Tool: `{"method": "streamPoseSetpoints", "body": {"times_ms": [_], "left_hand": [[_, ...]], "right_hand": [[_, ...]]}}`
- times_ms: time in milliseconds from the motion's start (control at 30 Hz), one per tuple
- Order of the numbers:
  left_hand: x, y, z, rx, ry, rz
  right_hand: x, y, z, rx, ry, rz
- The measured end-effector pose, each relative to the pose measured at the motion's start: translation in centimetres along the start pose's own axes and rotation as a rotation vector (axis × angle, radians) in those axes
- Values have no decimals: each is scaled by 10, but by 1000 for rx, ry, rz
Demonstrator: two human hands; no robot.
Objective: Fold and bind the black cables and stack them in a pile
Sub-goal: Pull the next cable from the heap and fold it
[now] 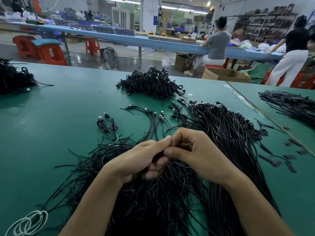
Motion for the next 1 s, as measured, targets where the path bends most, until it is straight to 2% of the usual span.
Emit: {"method": "streamPoseSetpoints", "body": {"times_ms": [267,333,400,467,533,633,700,767,867,1000], "left_hand": [[-14,1,-2,-79,138,363],[-14,3,-1,85,136,341],[-13,9,2,269,83,178],[-12,12,1,302,-7,105],[-11,9,-2,224,-61,166],[-11,-5,-2,99,9,398],[-7,-20,0,105,85,581],[-3,-30,4,199,189,705],[2,-32,8,265,312,785],[1,-26,8,215,381,813]], "right_hand": [[-2,-2,-2,202,-30,179],[-3,1,-3,185,-59,227],[-4,5,-3,161,-76,265],[-5,9,-4,104,-86,268],[-7,11,-5,66,-104,267],[-7,9,-1,243,-91,336],[-4,8,9,316,32,288],[0,16,20,419,186,100],[9,43,31,667,312,-171],[13,63,40,815,356,-203]]}}
Point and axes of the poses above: each hand's wrist, its own x-axis away from the middle knuckle, its own y-axis out of the palm, z = x × y, the point moved 3 cm from there along -x, towards the middle knuckle, and after that the axes turned 1 degree about -x, right-handed, at the moved point
